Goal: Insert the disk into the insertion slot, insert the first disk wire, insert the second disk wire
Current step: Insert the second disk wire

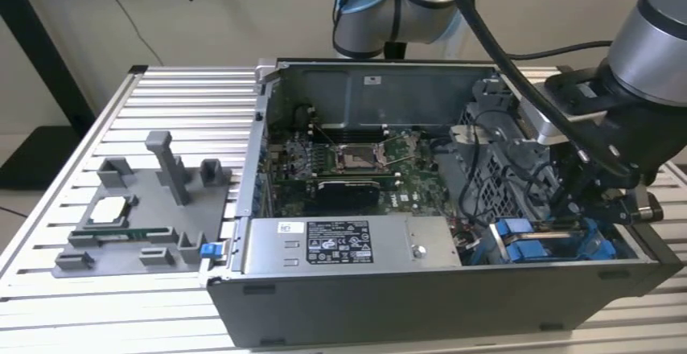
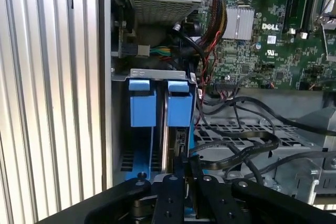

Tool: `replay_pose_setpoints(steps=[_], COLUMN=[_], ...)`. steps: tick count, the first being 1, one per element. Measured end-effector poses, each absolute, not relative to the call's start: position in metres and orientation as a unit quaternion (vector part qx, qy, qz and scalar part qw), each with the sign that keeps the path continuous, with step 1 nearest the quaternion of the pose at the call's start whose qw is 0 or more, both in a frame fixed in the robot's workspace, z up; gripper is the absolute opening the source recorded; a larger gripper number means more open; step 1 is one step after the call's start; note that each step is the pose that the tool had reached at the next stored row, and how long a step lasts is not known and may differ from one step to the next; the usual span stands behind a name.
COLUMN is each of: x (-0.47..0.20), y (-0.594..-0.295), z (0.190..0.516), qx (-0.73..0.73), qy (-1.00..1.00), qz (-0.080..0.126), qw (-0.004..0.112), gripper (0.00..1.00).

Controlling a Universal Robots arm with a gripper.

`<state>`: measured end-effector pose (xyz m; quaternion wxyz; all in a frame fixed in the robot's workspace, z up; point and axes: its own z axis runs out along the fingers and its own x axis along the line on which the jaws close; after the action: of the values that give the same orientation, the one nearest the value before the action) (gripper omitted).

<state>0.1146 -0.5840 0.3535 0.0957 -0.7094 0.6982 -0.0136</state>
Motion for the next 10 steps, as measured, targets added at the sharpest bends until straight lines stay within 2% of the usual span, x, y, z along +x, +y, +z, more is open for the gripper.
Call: replay_pose_setpoints(steps=[10], x=[0.1144], y=[-0.5842], z=[0.3514], qx=[-0.701], qy=[0.706], qz=[-0.015], qw=[0.096], gripper=[0.00])
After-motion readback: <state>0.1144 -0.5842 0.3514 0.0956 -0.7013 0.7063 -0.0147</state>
